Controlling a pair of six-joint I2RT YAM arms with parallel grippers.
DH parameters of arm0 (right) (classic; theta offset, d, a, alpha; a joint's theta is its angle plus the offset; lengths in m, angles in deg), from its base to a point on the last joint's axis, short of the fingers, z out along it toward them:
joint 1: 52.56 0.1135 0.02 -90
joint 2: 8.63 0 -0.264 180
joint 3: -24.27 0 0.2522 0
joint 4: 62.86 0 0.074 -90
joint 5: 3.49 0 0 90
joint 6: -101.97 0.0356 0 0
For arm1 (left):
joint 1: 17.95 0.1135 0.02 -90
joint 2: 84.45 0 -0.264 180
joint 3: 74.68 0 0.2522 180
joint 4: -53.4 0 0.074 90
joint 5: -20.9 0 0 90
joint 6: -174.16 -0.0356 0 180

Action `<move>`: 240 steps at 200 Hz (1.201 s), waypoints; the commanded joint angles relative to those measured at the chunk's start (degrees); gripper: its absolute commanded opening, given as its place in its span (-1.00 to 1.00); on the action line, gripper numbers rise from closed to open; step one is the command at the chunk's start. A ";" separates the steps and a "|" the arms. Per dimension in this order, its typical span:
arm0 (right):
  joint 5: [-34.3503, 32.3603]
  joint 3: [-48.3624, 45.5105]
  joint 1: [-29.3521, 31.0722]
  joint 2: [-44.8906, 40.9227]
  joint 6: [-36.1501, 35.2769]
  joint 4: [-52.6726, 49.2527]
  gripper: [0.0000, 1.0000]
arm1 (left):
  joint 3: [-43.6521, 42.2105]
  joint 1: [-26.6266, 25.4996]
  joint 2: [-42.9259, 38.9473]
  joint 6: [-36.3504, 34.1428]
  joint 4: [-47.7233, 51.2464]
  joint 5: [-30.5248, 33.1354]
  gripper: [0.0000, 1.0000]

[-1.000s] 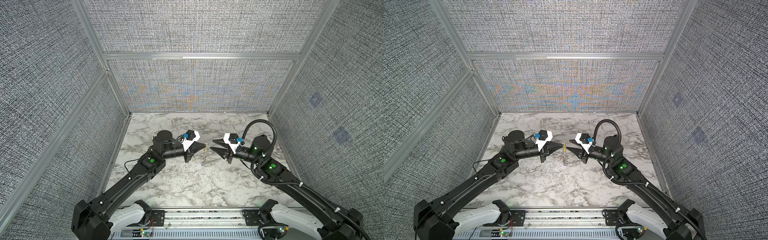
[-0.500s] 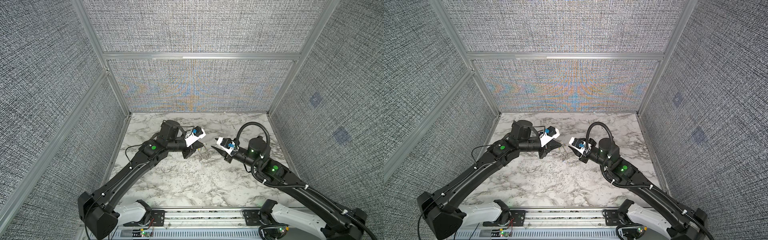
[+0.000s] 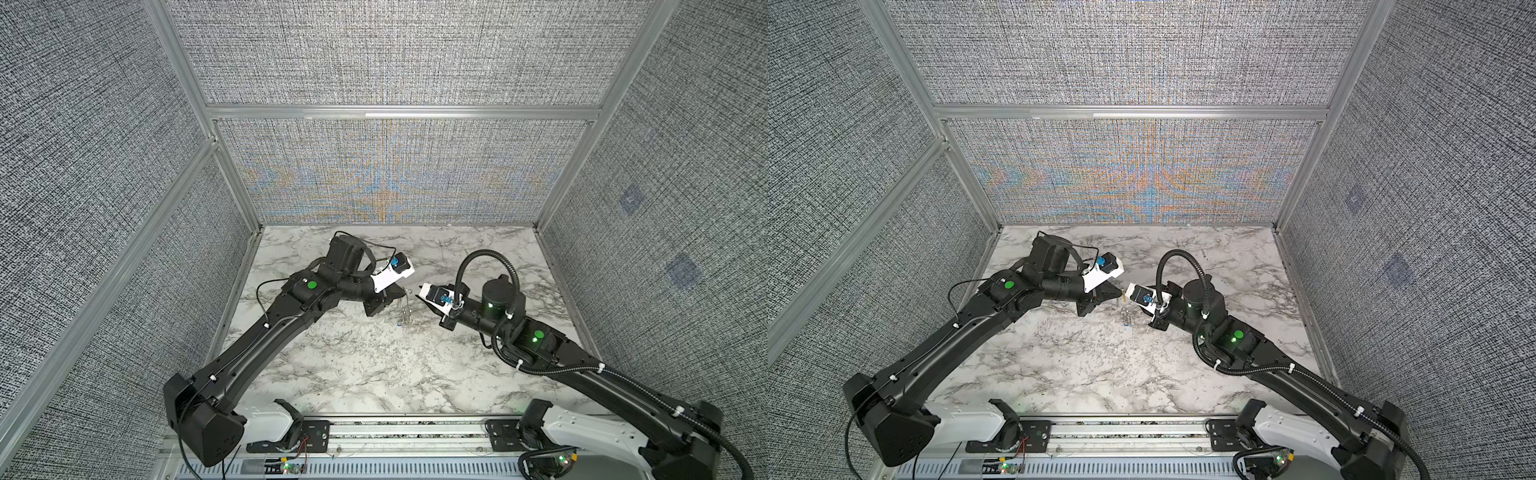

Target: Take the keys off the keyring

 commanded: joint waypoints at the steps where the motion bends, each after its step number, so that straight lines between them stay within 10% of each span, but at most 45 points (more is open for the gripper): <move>1: 0.02 0.26 0.48 0.75 0.14 2.96 -0.57 | 0.66 0.00 0.21 -0.86 0.84 -0.72 -1.00; 240: -1.96 5.11 0.49 5.71 1.66 -0.36 -0.80 | 2.50 -0.16 2.19 -3.40 3.25 -4.22 -1.00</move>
